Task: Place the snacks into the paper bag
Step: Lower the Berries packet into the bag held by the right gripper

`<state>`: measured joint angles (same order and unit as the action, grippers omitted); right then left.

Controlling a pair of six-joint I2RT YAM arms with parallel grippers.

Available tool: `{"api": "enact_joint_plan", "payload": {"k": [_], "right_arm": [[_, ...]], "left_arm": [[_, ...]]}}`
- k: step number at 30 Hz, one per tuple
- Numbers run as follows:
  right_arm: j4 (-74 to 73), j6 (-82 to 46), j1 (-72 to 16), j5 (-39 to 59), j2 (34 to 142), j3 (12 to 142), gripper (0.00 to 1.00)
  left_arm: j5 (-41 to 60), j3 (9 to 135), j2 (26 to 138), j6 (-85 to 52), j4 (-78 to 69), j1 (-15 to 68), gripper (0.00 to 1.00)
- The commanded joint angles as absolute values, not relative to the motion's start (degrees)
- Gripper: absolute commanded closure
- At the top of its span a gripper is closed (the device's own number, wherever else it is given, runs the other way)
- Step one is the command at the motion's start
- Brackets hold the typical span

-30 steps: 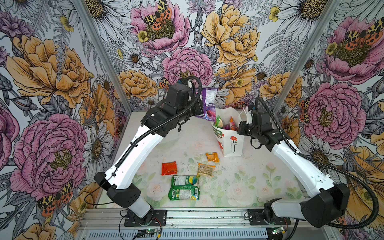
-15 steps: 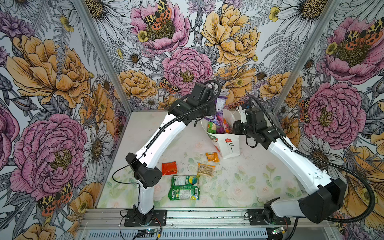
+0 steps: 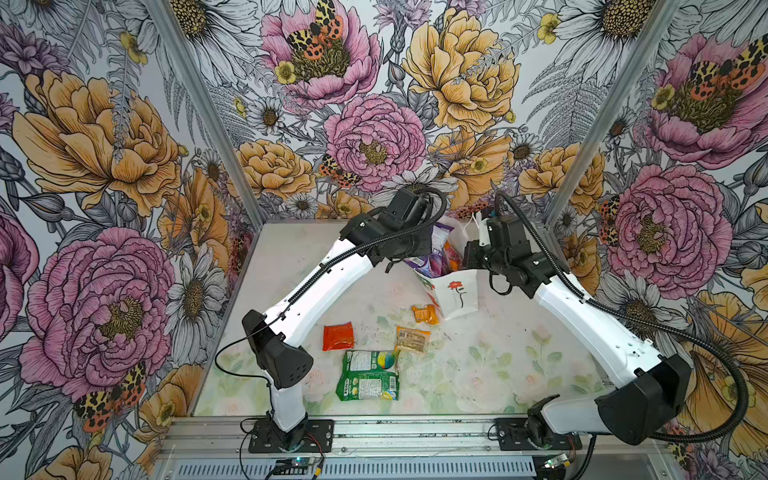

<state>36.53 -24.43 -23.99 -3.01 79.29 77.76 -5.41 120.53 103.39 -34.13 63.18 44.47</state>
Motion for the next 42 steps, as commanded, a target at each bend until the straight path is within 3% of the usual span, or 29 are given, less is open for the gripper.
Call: {"api": "enact_joint_plan", "payload": {"k": [1,12,24,42], "right_arm": [[32.24,-25.27,-24.46,-3.79,79.03,80.84,1.0],[32.26,-25.2,-26.94,-6.15,78.84,81.3,1.0],[32.26,-25.39,-33.53,-15.21,80.23,82.33,1.0],[32.24,-27.66,-36.76,-18.81,84.02,83.08,1.0]], "left_arm": [[-6.0,118.98,101.12,-34.8,61.69,44.79,1.0],[-4.68,124.03,109.05,-32.8,67.59,41.56,1.0],[-7.85,127.54,114.27,-31.6,71.78,36.22,1.0],[-4.21,134.36,123.27,-34.27,71.38,40.06,1.0]]}}
